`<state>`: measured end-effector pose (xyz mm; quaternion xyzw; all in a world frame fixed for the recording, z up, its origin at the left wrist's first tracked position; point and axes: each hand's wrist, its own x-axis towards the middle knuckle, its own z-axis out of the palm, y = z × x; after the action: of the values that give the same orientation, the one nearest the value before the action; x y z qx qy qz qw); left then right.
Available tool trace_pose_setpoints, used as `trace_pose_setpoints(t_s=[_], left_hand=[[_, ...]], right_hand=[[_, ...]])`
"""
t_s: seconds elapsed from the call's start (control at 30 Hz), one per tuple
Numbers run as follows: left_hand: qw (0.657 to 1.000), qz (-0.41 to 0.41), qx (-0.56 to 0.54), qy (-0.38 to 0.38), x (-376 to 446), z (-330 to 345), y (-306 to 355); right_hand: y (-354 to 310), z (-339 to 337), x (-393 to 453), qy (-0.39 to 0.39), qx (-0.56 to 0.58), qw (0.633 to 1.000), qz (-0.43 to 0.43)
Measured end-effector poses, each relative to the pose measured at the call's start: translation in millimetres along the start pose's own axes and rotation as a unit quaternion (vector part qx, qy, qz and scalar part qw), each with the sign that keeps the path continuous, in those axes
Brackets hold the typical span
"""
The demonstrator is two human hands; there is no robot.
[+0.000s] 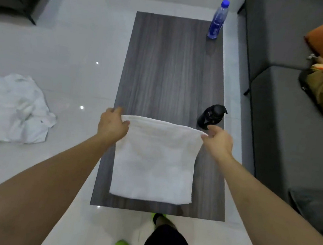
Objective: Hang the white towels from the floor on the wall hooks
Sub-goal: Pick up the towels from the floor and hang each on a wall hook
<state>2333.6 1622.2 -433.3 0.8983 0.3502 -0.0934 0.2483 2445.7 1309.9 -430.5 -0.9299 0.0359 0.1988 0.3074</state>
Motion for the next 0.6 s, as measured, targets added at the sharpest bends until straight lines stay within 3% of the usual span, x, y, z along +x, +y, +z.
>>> trace_pose_setpoints(t_s=[0.13, 0.3, 0.43, 0.6], left_hand=[[0.994, -0.050, 0.016, -0.095, -1.2, 44.9, -14.7], [0.966, -0.161, -0.002, -0.204, -46.6, 106.4, -77.3], [0.939, -0.253, -0.044, -0.227, -80.0, 144.1, -122.7], [0.892, -0.344, -0.194, -0.221, -90.0, 173.9, -146.1]], right_hand=[[19.2, 30.0, 16.1, -0.042, 0.019, 0.997, 0.061], [93.1, 93.6, -11.7, -0.162, 0.038, 0.959, 0.229], [151.4, 136.6, -43.2, -0.200, 0.071, 0.918, 0.335], [186.2, 162.6, -60.3, -0.175, 0.159, 0.893, 0.383]])
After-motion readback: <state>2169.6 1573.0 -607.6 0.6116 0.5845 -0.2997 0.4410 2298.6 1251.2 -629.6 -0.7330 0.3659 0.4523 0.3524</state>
